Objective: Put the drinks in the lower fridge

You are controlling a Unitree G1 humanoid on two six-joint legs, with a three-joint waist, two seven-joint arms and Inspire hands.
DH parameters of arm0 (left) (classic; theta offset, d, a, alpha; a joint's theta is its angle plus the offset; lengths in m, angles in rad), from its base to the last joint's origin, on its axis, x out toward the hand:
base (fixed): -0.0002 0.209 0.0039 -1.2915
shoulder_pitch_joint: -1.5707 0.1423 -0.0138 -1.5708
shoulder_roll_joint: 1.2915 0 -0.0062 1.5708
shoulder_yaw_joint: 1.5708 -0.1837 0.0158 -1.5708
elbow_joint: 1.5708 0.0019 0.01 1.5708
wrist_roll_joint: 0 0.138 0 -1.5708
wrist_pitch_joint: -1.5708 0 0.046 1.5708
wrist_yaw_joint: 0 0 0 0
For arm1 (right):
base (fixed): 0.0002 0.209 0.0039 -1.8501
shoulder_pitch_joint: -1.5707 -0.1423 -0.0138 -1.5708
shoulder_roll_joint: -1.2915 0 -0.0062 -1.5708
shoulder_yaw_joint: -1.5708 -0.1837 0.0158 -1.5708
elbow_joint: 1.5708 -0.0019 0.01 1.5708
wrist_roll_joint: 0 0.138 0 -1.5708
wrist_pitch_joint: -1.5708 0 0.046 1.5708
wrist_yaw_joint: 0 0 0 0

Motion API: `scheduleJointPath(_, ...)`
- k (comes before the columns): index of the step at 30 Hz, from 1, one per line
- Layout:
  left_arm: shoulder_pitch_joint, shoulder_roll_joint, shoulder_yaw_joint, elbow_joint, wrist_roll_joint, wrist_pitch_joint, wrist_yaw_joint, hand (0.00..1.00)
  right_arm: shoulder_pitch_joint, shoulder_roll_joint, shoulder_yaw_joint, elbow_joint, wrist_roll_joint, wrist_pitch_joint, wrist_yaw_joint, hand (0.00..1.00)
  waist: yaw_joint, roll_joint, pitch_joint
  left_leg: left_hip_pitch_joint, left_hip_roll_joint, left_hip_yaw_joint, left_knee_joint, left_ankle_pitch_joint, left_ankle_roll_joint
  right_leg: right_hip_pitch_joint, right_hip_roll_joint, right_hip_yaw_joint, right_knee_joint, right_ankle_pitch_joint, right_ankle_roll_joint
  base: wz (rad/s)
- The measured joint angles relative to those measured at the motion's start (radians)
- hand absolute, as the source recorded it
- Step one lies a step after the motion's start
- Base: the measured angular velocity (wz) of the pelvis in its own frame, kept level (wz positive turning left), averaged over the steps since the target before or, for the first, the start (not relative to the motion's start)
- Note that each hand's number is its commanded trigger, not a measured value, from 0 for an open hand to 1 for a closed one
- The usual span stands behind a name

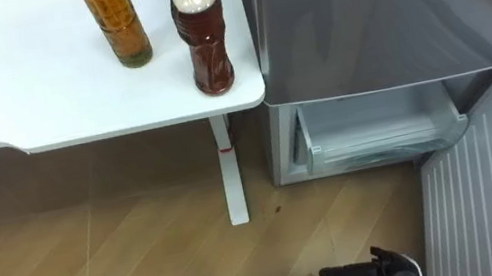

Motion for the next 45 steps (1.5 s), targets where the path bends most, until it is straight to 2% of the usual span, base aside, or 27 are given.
scheduleJointPath(5, 0.02, -0.009, 0.018, -0.023, -0.004, -0.003, -0.001, 0.0, -0.001, 0.003, -0.032, 0.003, -0.031, 0.001, 0.011, 0.0, -0.002, -0.005, -0.0043, 0.001, 0.0, -0.002, 0.002, 0.0, 0.0, 0.001, 0.0, 0.005, 0.0, -0.001, 0.0, 0.0)
scheduleJointPath(8, 0.026, -0.011, 0.018, -0.028, -0.071, -0.01, -0.001, 0.0, 0.0, 0.003, -0.034, 0.003, -0.033, 0.003, 0.009, 0.0, 0.0, -0.005, -0.0036, -0.001, -0.001, -0.005, 0.004, 0.0, 0.0, 0.0, 0.0, 0.004, 0.0, -0.001, -0.001, 0.0)
scheduleJointPath(13, 0.026, -0.01, 0.02, -0.026, -0.118, -0.03, -0.003, 0.0, -0.005, 0.005, -0.044, 0.023, -0.029, 0.001, 0.014, 0.0, 0.002, -0.004, -0.0017, -0.002, -0.001, -0.011, 0.005, -0.001, 0.0, -0.001, 0.001, 0.007, 0.0, -0.004, -0.002, 0.0)
scheduleJointPath(20, 0.034, -0.01, 0.015, -0.027, -0.119, -0.049, 0.0, 0.0, -0.007, 0.004, -0.044, 0.036, -0.012, -0.014, 0.031, 0.0, -0.001, -0.002, -0.0017, -0.001, -0.002, -0.012, 0.004, -0.001, 0.0, 0.001, 0.002, 0.006, 0.001, -0.004, -0.003, 0.0)
scheduleJointPath(27, 0.031, 0.005, 0.017, -0.039, -0.12, -0.112, 0.058, 0.0, -0.001, 0.004, -0.043, 0.025, -0.011, -0.045, 0.032, 0.0, -0.002, 0.001, 0.0003, -0.003, -0.003, -0.014, 0.002, -0.001, -0.001, 0.001, 0.002, 0.007, 0.001, -0.004, -0.002, 0.0)
scheduleJointPath(31, 0.031, 0.016, 0.022, -0.081, -0.124, -0.125, 0.083, 0.0, 0.002, 0.004, -0.042, 0.025, -0.013, -0.069, 0.034, 0.0, -0.003, 0.003, -0.0001, -0.008, -0.003, -0.016, 0.005, -0.001, -0.001, -0.003, 0.003, 0.006, 0.001, -0.004, -0.002, 0.0)
scheduleJointPath(33, 0.029, 0.026, 0.052, -0.108, -0.209, -0.15, 0.114, 0.0, 0.002, 0.004, -0.041, 0.025, -0.015, -0.078, 0.033, 0.0, -0.002, 0.005, 0.0001, -0.011, -0.003, -0.018, 0.006, -0.001, -0.001, -0.006, 0.003, 0.007, 0.002, -0.004, -0.003, 0.0)
scheduleJointPath(35, 0.017, 0.018, 0.117, -0.145, -0.359, -0.22, 0.18, 0.0, 0.003, 0.002, -0.041, 0.029, -0.033, -0.096, 0.033, 0.0, 0.004, 0.006, -0.0004, -0.016, -0.004, -0.017, 0.005, 0.0, 0.0, -0.013, 0.003, 0.009, 0.003, -0.004, -0.003, 0.0)
scheduleJointPath(37, 0.02, 0.014, 0.141, -0.198, -0.435, -0.259, 0.219, 0.0, 0.015, 0.002, -0.043, 0.033, -0.033, -0.106, 0.033, 0.0, 0.004, 0.007, -0.0007, -0.007, -0.004, -0.016, 0.0, 0.0, 0.0, -0.007, 0.003, 0.011, 0.003, -0.004, -0.003, 0.0)
scheduleJointPath(39, 0.018, 0.005, 0.171, -0.258, -0.48, -0.283, 0.265, 0.0, 0.021, 0.002, -0.052, 0.027, -0.036, -0.111, 0.033, 0.0, 0.003, 0.006, -0.0006, 0.002, -0.005, -0.015, -0.004, 0.0, 0.0, 0.002, 0.002, 0.01, 0.002, -0.004, -0.003, 0.0)
scheduleJointPath(43, 0.015, -0.022, 0.212, -0.351, -0.589, -0.372, 0.386, 0.0, 0.025, 0.003, -0.067, 0.024, -0.035, -0.119, 0.029, 0.0, 0.013, 0.006, 0.0, 0.01, -0.005, -0.01, -0.016, 0.0, -0.001, 0.0, 0.002, 0.012, 0.0, -0.005, -0.002, -0.05)
scheduleJointPath(45, 0.016, -0.028, 0.213, -0.387, -0.648, -0.387, 0.438, 0.0, 0.031, 0.004, -0.07, 0.019, -0.035, -0.119, 0.025, 0.0, 0.019, 0.004, -0.0023, 0.014, -0.005, -0.009, -0.021, 0.0, -0.001, 0.0, 0.002, 0.012, 0.0, -0.007, -0.002, -0.06)
